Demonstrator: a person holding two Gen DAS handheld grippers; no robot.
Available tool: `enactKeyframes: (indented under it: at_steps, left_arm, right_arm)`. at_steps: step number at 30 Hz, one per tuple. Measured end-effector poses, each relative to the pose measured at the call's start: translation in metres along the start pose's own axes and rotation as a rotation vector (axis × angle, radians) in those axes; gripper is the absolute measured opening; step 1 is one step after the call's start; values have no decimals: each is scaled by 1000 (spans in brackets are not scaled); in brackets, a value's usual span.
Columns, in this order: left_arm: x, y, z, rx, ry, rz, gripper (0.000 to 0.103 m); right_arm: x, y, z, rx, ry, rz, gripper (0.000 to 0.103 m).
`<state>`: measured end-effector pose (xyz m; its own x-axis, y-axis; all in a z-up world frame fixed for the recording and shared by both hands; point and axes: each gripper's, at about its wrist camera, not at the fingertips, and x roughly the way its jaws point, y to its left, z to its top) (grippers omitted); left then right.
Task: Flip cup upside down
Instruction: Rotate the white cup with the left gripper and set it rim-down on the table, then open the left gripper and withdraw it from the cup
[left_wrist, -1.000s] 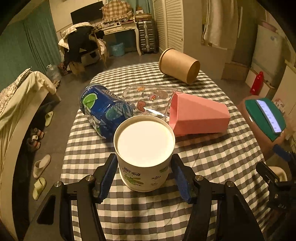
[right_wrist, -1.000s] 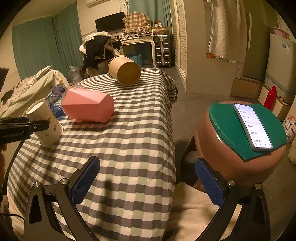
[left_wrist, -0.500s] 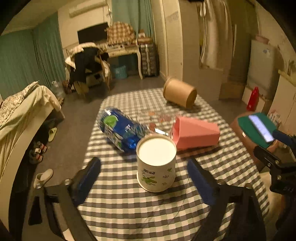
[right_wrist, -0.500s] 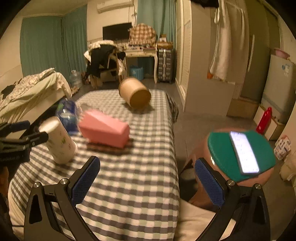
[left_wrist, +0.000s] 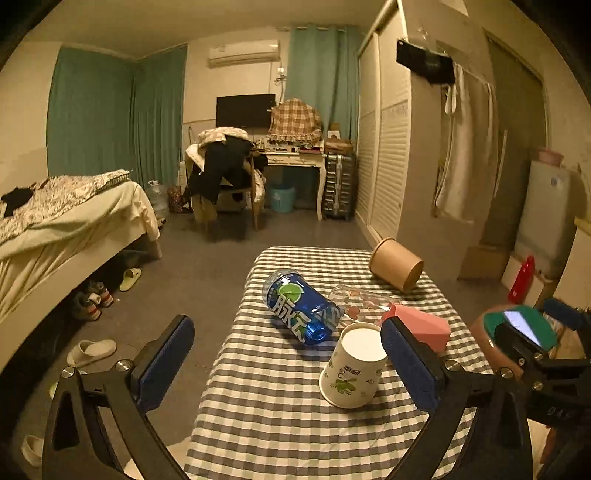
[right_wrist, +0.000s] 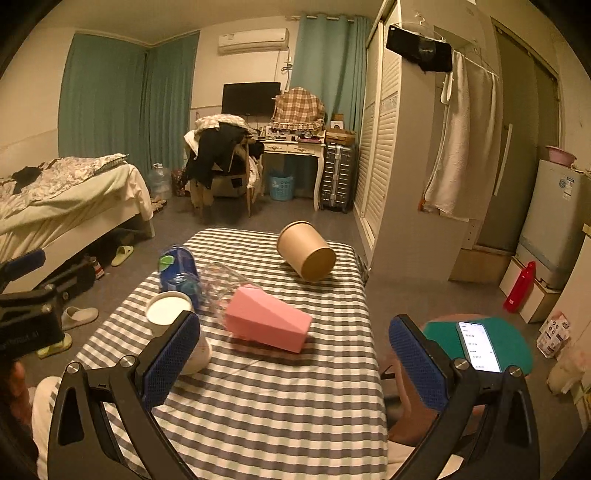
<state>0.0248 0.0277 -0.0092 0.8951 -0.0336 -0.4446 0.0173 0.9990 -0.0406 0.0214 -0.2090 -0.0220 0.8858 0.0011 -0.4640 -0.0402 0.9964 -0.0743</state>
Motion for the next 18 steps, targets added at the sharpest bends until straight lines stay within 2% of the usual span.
enactKeyframes:
  at_steps: [5, 18]
  left_arm:
    - [1, 6, -13, -17, -2, 32, 103]
    - [-2, 6, -20, -24, 11, 10, 103]
  right_arm:
    - [5, 6, -4, 4, 6, 0, 103]
    - [16, 4, -10, 14, 26, -19, 103]
